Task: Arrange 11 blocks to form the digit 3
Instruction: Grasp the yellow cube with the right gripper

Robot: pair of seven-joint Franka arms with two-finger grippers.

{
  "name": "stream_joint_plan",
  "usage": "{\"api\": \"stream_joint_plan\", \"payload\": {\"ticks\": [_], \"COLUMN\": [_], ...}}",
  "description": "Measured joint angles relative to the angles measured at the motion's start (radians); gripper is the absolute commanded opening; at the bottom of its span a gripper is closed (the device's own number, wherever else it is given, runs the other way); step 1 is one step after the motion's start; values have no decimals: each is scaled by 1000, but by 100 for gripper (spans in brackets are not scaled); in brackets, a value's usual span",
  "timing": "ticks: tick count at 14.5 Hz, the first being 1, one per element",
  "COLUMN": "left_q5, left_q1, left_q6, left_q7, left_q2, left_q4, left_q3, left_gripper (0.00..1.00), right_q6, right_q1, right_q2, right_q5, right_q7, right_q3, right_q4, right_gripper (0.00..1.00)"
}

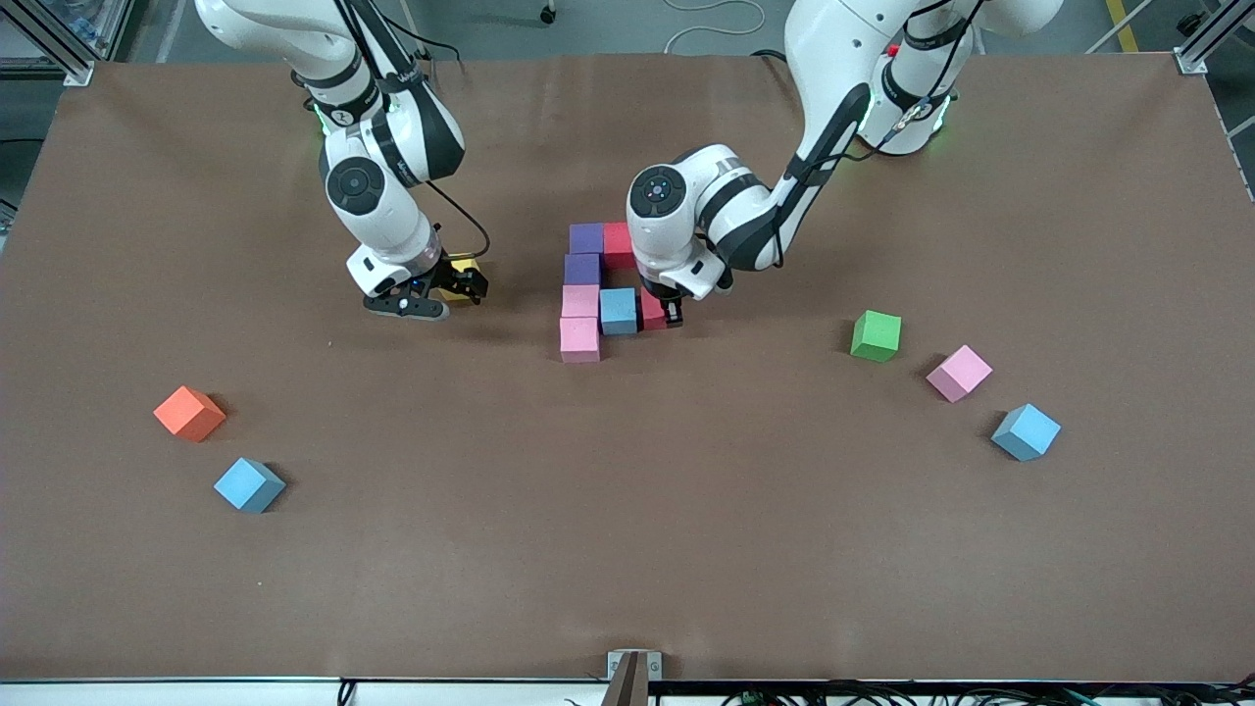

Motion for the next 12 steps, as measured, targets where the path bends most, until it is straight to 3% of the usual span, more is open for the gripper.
{"api": "stream_joint_plan", "payload": {"ticks": [12], "left_q5": [0], "left_q1": [0], "left_q6": [16], "left_q7": [0], "left_q2": [5], "left_q4": [0], "left_q3": [0], "left_gripper": [30], "right_q6": [3], "right_q1": [33], "right_q2": [-2], "right_q5": [0], "right_q7": [-35], "right_q3": [1], "right_q4": [-52], "right_gripper": [100]}}
